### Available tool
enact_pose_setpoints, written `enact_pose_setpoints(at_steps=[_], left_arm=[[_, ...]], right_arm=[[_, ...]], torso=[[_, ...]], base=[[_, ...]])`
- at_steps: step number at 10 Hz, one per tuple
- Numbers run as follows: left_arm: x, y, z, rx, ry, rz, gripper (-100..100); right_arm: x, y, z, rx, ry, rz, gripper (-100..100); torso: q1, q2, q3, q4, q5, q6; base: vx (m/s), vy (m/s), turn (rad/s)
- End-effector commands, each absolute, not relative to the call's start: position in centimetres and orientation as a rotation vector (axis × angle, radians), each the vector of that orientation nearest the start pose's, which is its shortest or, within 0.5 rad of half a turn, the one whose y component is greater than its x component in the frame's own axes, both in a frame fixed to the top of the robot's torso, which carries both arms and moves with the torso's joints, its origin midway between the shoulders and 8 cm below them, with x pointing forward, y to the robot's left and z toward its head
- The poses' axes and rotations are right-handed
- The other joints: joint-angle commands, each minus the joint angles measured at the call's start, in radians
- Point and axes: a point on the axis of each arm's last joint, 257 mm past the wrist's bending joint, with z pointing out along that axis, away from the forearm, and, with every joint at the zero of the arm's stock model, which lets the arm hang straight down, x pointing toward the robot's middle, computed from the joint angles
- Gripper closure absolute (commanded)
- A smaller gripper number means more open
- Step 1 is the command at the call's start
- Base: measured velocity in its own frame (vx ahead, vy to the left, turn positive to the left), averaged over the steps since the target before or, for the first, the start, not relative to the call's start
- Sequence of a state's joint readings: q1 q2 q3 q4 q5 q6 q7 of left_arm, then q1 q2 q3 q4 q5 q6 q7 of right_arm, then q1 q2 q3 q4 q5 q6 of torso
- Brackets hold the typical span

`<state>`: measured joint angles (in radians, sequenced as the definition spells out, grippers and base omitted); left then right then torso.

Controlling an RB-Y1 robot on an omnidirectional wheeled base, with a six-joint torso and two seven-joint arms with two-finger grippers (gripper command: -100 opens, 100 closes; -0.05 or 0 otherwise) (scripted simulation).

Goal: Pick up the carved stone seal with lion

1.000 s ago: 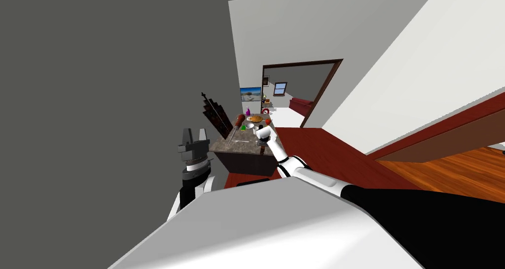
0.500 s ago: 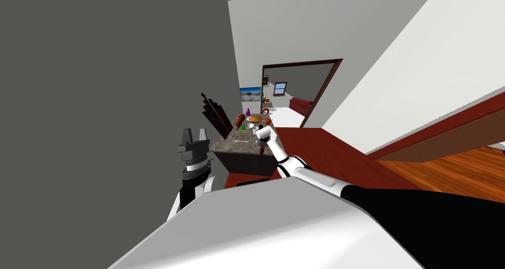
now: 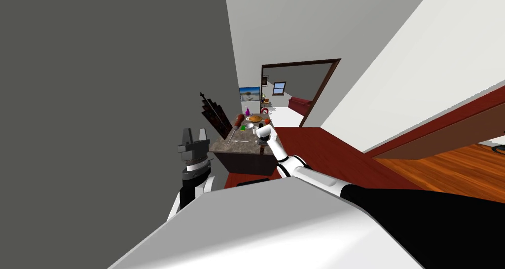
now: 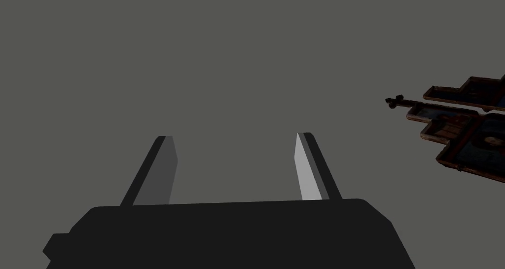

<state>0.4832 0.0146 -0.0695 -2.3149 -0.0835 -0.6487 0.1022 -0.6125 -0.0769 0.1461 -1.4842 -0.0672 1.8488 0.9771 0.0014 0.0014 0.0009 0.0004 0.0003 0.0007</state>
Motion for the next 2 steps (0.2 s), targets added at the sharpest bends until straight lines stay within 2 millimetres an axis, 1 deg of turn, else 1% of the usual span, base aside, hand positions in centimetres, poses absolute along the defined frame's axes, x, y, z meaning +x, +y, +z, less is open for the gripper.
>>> enact_pose_setpoints(at_steps=[1,2], left_arm=[[31.29,23.57,6.85,-0.475,0.517,-1.469,0],[31.29,23.57,6.85,-0.475,0.517,-1.469,0]], right_arm=[[46.13,-14.93,-29.77,0.390,2.886,-0.067,100],[46.07,-14.95,-29.71,0.389,2.888,-0.068,0]], torso=[[0.000,0.000,0.000,0.000,0.000,0.000],[-0.001,0.000,0.000,0.000,0.000,0.000]], base=[[-0.004,0.010,-0.008],[0.000,0.000,0.000]])
